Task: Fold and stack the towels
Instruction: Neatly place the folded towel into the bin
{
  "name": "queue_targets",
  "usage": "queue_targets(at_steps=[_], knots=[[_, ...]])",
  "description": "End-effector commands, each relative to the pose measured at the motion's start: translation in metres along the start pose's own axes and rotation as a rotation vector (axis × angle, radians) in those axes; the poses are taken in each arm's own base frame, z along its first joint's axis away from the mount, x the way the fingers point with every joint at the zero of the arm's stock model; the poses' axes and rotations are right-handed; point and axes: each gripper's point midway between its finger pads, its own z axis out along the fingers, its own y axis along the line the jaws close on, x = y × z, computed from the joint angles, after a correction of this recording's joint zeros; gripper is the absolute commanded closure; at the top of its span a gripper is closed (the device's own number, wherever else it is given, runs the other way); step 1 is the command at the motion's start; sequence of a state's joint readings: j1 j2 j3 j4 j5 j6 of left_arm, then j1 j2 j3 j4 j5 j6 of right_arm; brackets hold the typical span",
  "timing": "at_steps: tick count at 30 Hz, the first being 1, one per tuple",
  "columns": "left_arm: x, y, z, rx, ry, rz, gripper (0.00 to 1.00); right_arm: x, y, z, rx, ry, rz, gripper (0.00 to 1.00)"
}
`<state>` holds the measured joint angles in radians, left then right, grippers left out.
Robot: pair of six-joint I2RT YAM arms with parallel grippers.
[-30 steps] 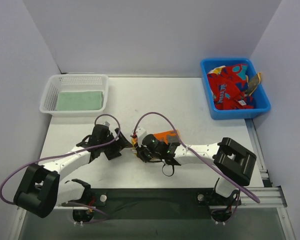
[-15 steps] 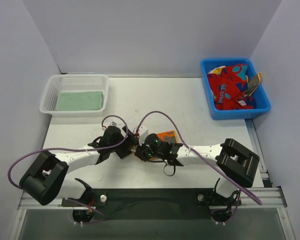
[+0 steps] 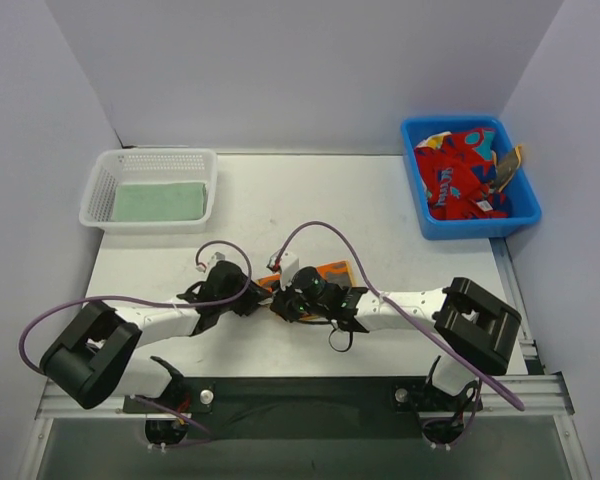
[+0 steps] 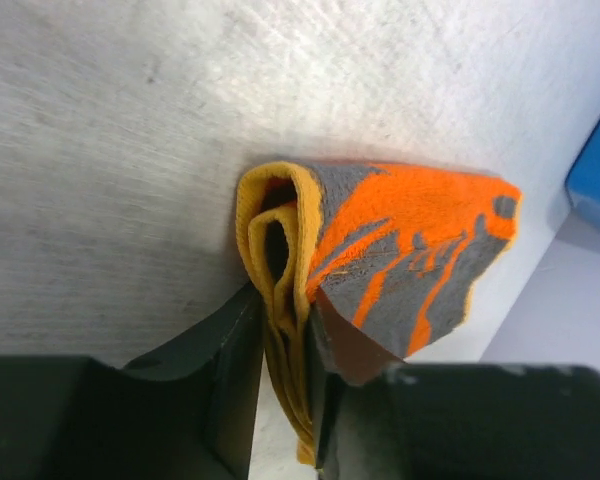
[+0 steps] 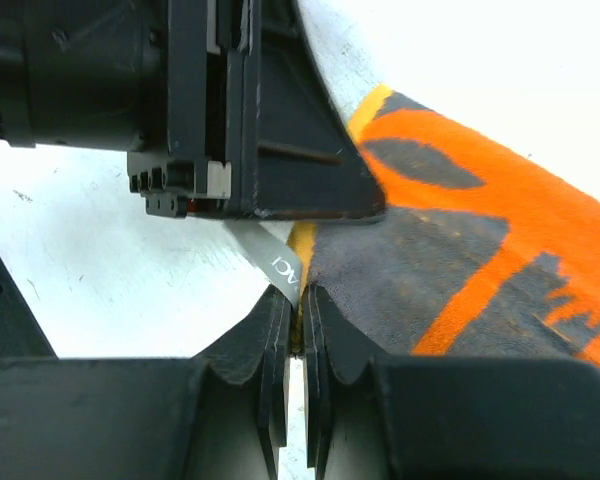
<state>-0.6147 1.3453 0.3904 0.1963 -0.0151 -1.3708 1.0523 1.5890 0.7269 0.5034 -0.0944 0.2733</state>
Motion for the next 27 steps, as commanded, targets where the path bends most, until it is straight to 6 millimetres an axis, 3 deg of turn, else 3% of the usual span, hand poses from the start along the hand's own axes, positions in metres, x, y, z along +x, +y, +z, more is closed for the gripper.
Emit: queue_targets(at_steps=[1,3,5,6,7,9,10,11,13,14,15,17,20,21,24,25,26,27], knots=[[-0.004,0.020,0.004,-0.052,-0.039,0.033,0.69,-0.023,0.005,-0.006,-0.022,-0.075,0.016,1.00],[-0.005,0.018,0.004,-0.043,-0.047,0.063,0.83,-0.021,0.005,-0.006,-0.022,-0.070,0.014,1.00],[-0.007,0.015,0.003,-0.033,-0.054,0.095,0.92,-0.020,0.005,-0.007,-0.021,-0.066,0.017,1.00],[-0.009,0.011,0.002,-0.020,-0.058,0.108,1.00,-0.019,0.005,-0.008,-0.022,-0.059,0.017,0.92],[-0.009,0.007,0.001,-0.012,-0.059,0.123,1.00,-0.021,0.006,-0.009,-0.023,-0.063,0.017,0.81],[-0.012,-0.001,-0.003,-0.006,-0.061,0.176,1.00,-0.024,0.004,-0.016,-0.011,-0.069,0.022,0.38],[-0.012,0.003,-0.004,-0.018,-0.064,0.198,1.00,-0.026,0.003,-0.019,-0.002,-0.071,0.023,0.38],[-0.017,-0.006,-0.006,-0.008,-0.076,0.244,1.00,-0.028,0.000,-0.022,0.010,-0.073,0.027,0.27],[-0.023,-0.011,-0.011,-0.015,-0.090,0.303,1.00,-0.031,-0.010,-0.033,0.055,-0.070,0.034,0.21],[-0.031,-0.026,-0.013,0.003,-0.107,0.367,1.00,-0.032,-0.015,-0.038,0.079,-0.068,0.027,0.19],[-0.035,-0.027,-0.015,-0.013,-0.105,0.402,1.00,-0.024,-0.025,-0.044,0.115,-0.035,0.026,0.18],[-0.042,-0.027,-0.018,-0.054,-0.083,0.499,1.00,-0.030,-0.043,-0.060,0.211,-0.056,0.022,0.17],[-0.067,-0.040,-0.021,-0.080,-0.078,0.593,1.00,-0.025,-0.070,-0.084,0.327,-0.048,0.024,0.13],[-0.085,-0.051,-0.022,-0.076,-0.099,0.596,1.00,-0.018,-0.077,-0.091,0.353,-0.022,0.031,0.12],[-0.108,-0.057,-0.023,-0.074,-0.076,0.648,1.00,-0.015,-0.098,-0.113,0.437,-0.011,0.055,0.07],[-0.127,-0.070,-0.029,-0.058,-0.096,0.645,1.00,-0.017,-0.101,-0.120,0.442,-0.019,0.049,0.06],[-0.137,-0.074,-0.031,-0.062,-0.100,0.684,1.00,-0.020,-0.109,-0.124,0.462,-0.032,0.059,0.05],[-0.144,-0.070,-0.030,-0.091,-0.084,0.692,1.00,-0.011,-0.113,-0.130,0.479,0.006,0.055,0.05]])
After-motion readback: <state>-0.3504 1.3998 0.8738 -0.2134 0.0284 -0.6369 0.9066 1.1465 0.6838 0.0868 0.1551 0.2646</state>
